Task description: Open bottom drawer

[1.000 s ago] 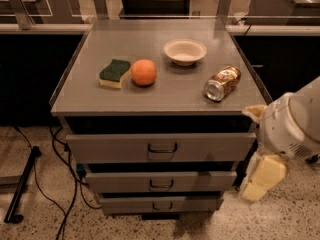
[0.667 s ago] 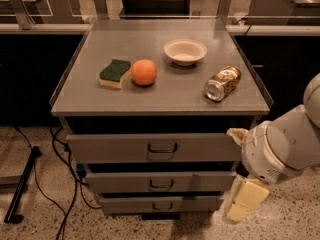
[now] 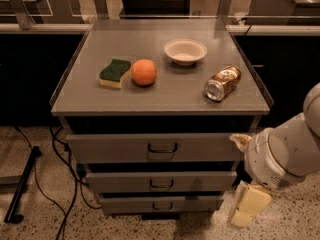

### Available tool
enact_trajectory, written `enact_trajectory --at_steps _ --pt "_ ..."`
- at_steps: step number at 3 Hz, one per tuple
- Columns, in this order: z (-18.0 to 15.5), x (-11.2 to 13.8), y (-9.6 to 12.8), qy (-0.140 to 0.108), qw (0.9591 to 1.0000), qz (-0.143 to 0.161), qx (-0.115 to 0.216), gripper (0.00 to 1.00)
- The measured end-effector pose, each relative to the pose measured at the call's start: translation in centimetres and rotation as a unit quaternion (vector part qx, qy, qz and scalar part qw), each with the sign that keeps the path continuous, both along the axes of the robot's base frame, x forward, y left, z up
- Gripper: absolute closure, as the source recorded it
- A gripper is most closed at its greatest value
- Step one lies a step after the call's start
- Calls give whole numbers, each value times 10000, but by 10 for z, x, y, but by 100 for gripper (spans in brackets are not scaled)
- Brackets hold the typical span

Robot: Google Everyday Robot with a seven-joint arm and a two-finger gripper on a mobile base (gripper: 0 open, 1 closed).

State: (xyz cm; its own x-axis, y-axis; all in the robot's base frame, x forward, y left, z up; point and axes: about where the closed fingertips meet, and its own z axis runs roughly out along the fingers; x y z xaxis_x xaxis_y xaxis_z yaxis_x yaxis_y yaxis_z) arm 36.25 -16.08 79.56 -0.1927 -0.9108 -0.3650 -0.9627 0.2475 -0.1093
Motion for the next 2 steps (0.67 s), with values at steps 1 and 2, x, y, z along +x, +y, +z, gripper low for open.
enact_trajectory --at_steps 1,2 --pt "-43 -12 -20 27 10000 -52 12 0" --pt "-114 -22 -34 -6 9999 -33 139 0"
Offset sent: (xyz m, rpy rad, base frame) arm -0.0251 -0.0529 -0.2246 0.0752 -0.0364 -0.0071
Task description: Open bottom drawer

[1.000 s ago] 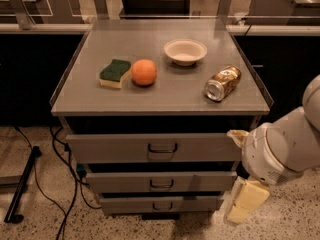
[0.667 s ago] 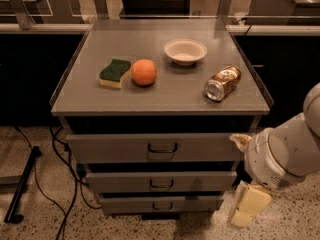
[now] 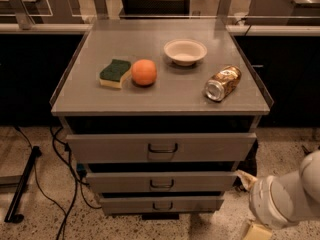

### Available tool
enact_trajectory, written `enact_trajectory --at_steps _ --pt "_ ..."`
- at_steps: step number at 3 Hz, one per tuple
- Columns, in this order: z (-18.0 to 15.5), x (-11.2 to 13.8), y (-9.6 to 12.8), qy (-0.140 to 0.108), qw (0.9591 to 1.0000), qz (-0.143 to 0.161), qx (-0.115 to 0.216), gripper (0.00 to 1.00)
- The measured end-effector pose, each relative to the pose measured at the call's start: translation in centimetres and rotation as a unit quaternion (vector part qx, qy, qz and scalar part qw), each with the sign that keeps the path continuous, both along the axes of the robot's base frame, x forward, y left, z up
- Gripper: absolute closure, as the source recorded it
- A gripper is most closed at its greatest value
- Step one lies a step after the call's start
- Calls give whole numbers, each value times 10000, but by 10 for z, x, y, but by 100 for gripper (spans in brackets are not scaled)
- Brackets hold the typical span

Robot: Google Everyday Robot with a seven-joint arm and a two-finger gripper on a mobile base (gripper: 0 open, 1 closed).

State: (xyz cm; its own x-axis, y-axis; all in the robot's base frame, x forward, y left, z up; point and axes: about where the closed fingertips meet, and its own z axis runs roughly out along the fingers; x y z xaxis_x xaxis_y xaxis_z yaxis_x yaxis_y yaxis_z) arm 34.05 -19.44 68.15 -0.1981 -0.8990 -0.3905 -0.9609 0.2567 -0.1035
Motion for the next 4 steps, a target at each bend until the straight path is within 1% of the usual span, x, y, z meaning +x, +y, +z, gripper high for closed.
enact_trajectory --at_steps 1,2,3,4 --pt "-97 1 1 58 9992 -6 405 0" --pt "-97 1 1 58 9992 -5 405 0" --pt "-118 1 5 67 9993 77 348 0" --pt "-158 1 15 112 9990 171 390 0"
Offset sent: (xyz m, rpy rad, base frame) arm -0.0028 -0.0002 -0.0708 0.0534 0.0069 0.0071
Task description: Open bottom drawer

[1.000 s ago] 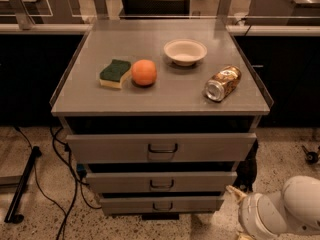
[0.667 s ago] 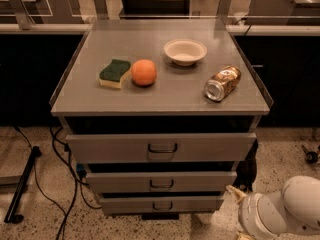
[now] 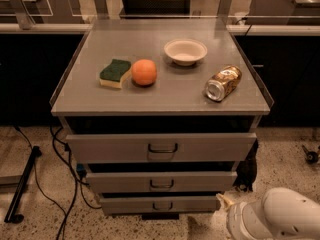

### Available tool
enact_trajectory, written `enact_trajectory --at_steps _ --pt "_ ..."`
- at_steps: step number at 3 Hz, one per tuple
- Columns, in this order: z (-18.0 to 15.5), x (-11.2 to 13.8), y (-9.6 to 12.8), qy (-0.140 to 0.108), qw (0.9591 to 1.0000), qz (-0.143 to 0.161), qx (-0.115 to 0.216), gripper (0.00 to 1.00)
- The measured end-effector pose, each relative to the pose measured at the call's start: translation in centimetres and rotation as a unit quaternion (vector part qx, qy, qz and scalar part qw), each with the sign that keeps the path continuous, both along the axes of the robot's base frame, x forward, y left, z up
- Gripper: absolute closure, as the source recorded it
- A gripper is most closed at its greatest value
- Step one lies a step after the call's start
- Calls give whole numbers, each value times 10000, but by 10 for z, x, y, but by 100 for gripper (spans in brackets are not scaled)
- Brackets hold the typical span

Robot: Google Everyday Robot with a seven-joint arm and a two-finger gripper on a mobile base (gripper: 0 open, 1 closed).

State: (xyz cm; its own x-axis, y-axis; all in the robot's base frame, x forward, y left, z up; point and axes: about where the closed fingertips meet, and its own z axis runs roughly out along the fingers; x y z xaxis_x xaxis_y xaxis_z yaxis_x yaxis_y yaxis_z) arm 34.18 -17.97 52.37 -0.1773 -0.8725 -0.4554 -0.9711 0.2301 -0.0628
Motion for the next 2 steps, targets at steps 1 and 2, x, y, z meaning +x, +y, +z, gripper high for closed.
enact_trajectory --at_steps 1,2 --pt "-47 2 11 79 9999 35 147 0" --pt "-106 8 25 129 9992 40 378 0"
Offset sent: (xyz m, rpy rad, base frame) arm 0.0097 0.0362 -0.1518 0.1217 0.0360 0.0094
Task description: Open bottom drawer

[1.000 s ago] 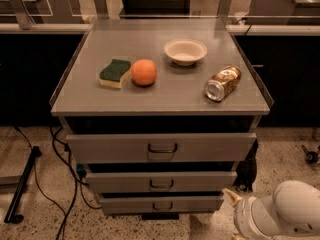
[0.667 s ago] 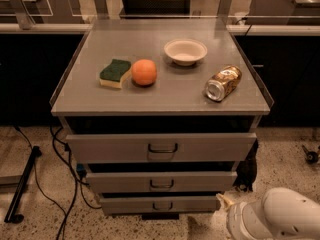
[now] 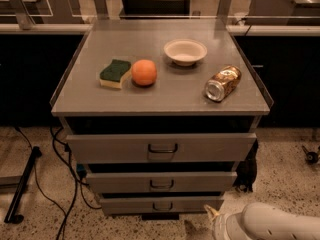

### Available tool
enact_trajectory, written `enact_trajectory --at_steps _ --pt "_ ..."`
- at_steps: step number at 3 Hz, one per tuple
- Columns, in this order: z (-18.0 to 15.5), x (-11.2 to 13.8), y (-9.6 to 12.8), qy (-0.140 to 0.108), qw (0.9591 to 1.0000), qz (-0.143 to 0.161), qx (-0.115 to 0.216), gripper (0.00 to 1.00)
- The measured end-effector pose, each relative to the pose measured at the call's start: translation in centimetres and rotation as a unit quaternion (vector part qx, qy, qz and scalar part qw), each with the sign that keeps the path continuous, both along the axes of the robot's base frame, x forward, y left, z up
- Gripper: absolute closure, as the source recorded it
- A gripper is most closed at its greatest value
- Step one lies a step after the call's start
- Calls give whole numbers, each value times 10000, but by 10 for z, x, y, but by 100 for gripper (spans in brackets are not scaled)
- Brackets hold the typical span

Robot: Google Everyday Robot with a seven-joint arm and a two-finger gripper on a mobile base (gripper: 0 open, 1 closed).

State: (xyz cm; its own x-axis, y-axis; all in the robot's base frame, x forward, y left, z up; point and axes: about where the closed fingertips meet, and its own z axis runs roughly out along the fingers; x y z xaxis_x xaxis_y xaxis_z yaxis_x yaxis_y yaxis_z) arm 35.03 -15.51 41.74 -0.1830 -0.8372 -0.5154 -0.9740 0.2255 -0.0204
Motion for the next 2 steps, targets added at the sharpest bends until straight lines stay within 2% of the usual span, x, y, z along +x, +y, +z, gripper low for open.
enact_trajectory --at_steps 1,2 --pt "-53 0 11 216 9996 -16 175 0" --pt "-119 -10 18 738 9970 -115 197 0"
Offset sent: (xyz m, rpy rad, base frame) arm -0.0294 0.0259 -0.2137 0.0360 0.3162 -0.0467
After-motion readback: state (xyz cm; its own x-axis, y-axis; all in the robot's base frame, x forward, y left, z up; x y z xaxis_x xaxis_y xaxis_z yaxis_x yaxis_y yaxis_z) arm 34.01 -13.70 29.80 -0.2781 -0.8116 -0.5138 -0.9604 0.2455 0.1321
